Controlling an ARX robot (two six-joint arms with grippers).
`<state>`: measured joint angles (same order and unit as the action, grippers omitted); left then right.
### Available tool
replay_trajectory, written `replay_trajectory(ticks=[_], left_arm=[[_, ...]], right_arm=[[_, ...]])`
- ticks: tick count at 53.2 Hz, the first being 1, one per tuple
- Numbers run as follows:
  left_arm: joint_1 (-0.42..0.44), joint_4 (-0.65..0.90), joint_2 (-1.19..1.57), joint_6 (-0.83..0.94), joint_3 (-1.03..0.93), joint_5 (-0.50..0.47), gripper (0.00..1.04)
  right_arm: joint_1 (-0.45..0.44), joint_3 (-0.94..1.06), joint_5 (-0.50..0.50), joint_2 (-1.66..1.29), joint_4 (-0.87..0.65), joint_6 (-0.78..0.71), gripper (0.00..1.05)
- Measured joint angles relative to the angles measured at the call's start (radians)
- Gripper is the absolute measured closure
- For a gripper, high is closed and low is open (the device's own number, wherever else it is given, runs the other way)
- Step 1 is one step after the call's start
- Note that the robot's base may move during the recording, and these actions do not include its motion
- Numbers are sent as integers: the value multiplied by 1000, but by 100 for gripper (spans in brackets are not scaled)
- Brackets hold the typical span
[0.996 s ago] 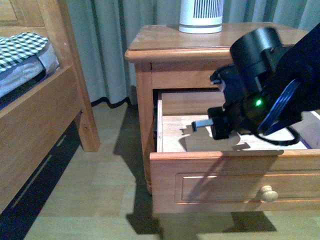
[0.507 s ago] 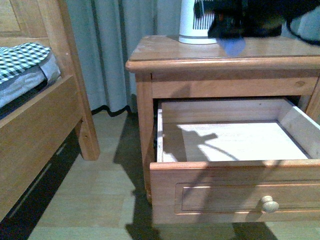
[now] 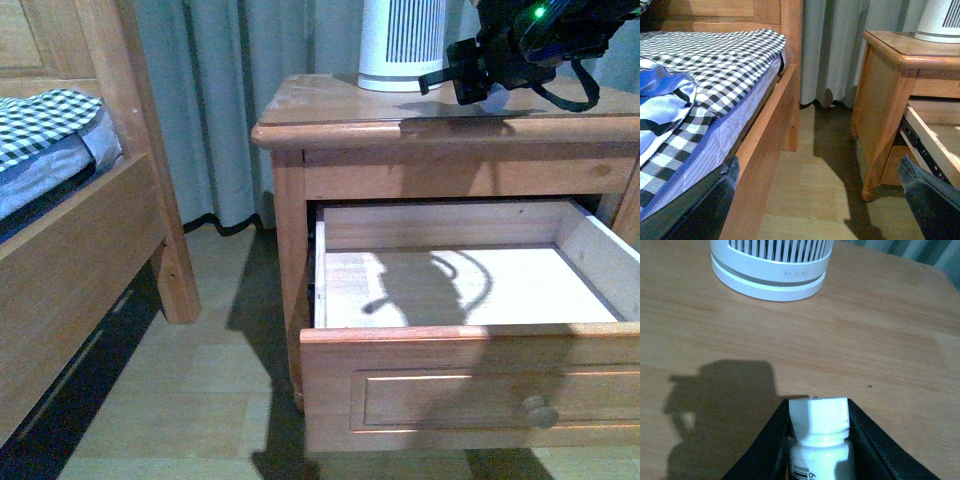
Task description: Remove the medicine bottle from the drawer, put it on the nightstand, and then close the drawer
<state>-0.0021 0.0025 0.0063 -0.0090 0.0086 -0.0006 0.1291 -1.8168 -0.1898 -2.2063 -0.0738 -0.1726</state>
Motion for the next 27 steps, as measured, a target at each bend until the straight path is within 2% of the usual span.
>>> replay_trajectory(ticks=[9, 16, 24, 27], left_arm=[[0, 0, 0, 0, 0, 0, 7], [0, 0, 0, 0, 0, 0, 7], [0, 0, 0, 0, 0, 0, 7], [0, 0, 0, 0, 0, 0, 7]], right_arm=[[-5, -14, -10, -13, -48, 7, 49], [-15, 34, 34, 34, -121, 54, 29], [-22, 169, 127, 219, -161, 119, 6], [-22, 232, 169, 317, -161, 150, 6]])
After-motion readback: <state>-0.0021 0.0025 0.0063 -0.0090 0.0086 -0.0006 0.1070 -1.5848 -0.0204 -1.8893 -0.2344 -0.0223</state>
